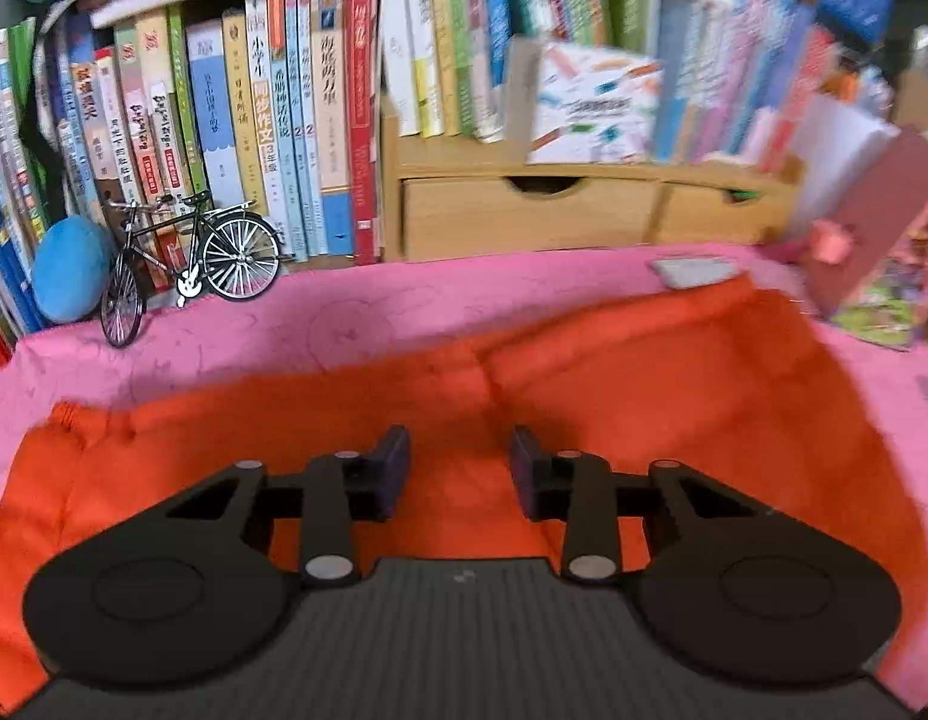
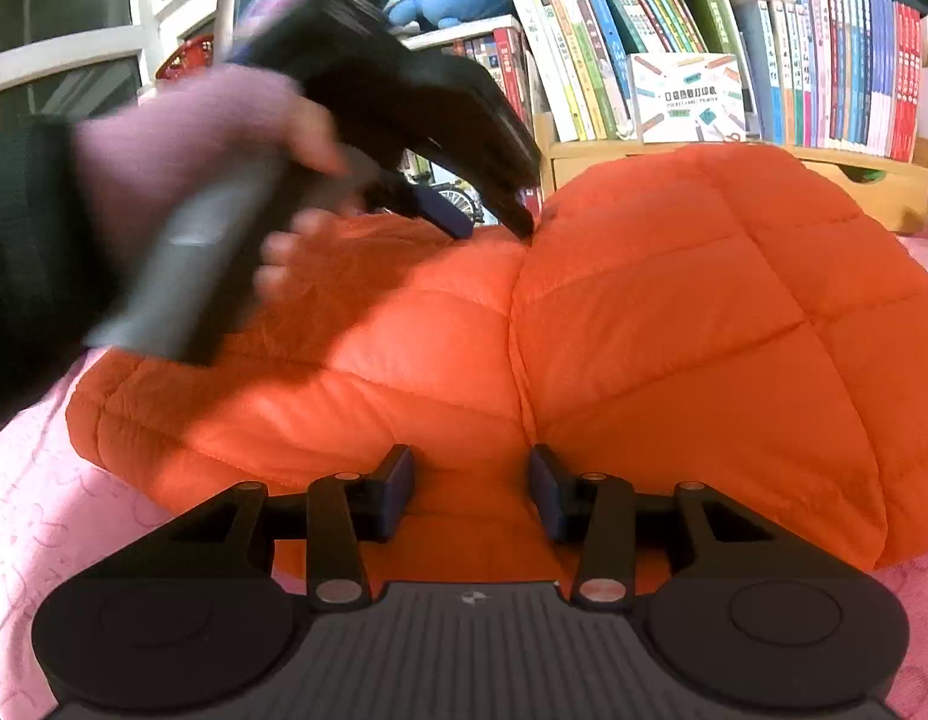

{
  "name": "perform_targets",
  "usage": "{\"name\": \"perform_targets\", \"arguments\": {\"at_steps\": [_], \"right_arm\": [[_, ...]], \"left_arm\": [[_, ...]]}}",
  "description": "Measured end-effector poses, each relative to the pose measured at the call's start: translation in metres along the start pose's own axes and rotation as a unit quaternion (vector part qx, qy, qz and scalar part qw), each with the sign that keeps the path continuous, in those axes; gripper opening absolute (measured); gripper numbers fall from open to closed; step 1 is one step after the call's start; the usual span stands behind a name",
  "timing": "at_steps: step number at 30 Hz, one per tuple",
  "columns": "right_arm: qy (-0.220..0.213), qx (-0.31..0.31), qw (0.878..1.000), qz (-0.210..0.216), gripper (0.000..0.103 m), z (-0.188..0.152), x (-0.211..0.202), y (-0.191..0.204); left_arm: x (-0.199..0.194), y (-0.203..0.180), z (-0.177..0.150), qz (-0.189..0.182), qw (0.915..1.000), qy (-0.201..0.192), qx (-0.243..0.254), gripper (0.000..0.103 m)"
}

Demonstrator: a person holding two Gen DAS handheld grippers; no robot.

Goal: Fold clothes

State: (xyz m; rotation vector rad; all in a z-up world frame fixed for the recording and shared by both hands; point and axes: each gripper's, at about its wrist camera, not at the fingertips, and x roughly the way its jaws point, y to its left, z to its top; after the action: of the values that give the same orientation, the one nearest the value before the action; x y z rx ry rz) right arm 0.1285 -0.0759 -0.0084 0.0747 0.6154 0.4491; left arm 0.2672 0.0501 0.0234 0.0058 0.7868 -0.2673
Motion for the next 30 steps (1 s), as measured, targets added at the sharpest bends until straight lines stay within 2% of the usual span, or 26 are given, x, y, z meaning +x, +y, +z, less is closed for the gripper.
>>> {"name": "perform_targets", "arguments": {"at_steps": [2, 4, 9, 13, 24, 30], "right_arm": [[0.0, 0.003, 1.0, 0.002, 0.043, 0.0, 0.0, -0.001], [-0.001, 0.005, 1.0, 0.004, 0.043, 0.0, 0.0, -0.001], [-0.002, 0.009, 1.0, 0.007, 0.043, 0.0, -0.001, -0.002], [0.0, 0.009, 1.0, 0.006, 0.043, 0.0, -0.001, -0.001], [0.008, 0.012, 1.0, 0.012, 0.041, -0.001, 0.0, -0.003], [0.009, 0.011, 1.0, 0.013, 0.041, -0.002, -0.001, -0.004]], "left_arm": [[-0.021, -0.008, -0.014, -0.01, 0.9999, 0.0, 0.004, 0.034], [-0.031, -0.016, -0.028, -0.004, 0.9999, 0.006, 0.008, 0.034], [-0.026, -0.031, -0.061, 0.022, 0.9986, 0.039, 0.029, 0.036], [-0.008, -0.026, -0.051, 0.029, 0.9984, 0.047, 0.012, 0.038], [0.041, -0.009, -0.016, 0.054, 0.9979, 0.028, -0.023, 0.038], [0.072, -0.003, 0.007, 0.076, 0.9958, 0.035, -0.037, 0.038]]}}
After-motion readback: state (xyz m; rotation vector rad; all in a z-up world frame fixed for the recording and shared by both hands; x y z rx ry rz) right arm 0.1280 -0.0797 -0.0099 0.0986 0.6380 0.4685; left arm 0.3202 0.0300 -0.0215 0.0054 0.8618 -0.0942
